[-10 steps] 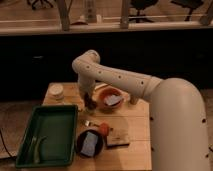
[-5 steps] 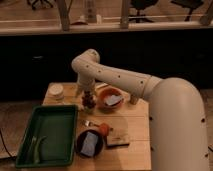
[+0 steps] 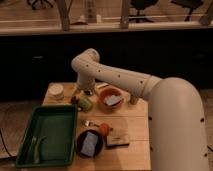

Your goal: Place grapes in plastic cup

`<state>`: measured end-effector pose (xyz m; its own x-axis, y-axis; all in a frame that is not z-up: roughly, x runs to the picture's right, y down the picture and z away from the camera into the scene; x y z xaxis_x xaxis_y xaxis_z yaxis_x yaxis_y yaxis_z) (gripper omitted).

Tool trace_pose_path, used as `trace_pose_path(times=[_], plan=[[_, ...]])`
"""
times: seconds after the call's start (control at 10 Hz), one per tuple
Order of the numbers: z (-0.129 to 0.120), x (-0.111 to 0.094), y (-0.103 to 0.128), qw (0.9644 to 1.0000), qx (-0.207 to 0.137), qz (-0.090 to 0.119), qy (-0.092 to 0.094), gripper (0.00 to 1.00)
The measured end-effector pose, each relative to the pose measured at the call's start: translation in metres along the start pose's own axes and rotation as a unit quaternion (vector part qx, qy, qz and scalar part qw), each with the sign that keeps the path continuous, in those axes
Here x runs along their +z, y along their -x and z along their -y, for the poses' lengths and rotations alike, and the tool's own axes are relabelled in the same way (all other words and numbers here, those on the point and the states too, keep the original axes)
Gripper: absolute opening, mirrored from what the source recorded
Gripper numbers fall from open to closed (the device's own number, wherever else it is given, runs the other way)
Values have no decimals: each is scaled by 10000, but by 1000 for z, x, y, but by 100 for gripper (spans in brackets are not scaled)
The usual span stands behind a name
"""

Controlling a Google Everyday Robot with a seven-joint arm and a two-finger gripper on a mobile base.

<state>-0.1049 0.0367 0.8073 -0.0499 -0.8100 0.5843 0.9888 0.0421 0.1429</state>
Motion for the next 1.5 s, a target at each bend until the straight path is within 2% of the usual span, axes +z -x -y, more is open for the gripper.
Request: trace_pose_path(times=[1.5], plan=[[-4, -1, 0, 10000, 36, -2, -39, 80]])
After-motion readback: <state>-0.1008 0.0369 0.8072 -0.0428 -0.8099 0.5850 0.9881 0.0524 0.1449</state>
